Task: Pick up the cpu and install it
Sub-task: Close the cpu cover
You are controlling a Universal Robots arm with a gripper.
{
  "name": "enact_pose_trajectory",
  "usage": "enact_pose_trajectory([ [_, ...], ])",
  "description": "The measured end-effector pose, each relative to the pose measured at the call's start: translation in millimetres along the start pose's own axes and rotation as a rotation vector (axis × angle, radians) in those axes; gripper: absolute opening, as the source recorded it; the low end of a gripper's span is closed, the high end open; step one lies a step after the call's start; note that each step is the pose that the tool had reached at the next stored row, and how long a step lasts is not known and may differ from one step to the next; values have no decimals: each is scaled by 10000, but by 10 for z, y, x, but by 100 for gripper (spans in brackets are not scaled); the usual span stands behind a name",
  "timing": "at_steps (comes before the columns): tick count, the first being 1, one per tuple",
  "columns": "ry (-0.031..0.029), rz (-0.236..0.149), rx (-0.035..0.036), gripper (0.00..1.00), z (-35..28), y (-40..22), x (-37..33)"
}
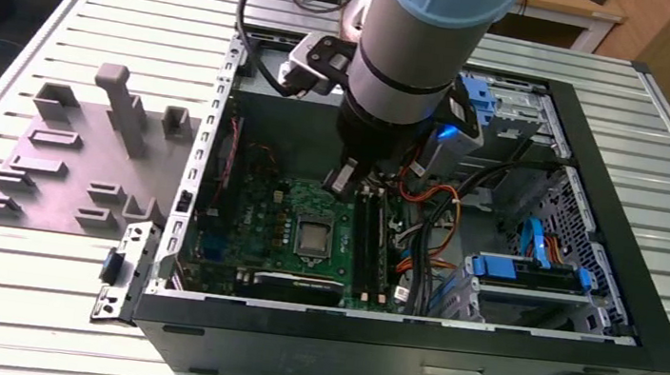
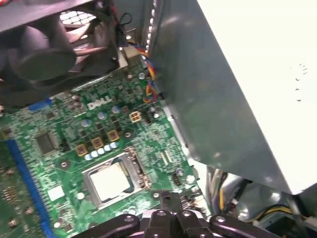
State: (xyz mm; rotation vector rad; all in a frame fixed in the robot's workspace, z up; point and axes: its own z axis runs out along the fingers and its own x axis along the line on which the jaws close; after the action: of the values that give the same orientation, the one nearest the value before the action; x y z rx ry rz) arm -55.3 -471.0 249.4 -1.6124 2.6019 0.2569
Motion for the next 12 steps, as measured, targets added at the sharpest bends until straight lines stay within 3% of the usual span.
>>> enact_pose_trajectory([
  [5,-76,-2,-37,11,2,-40,-34],
  [12,-89,-2,-44,11,22,-56,-125],
])
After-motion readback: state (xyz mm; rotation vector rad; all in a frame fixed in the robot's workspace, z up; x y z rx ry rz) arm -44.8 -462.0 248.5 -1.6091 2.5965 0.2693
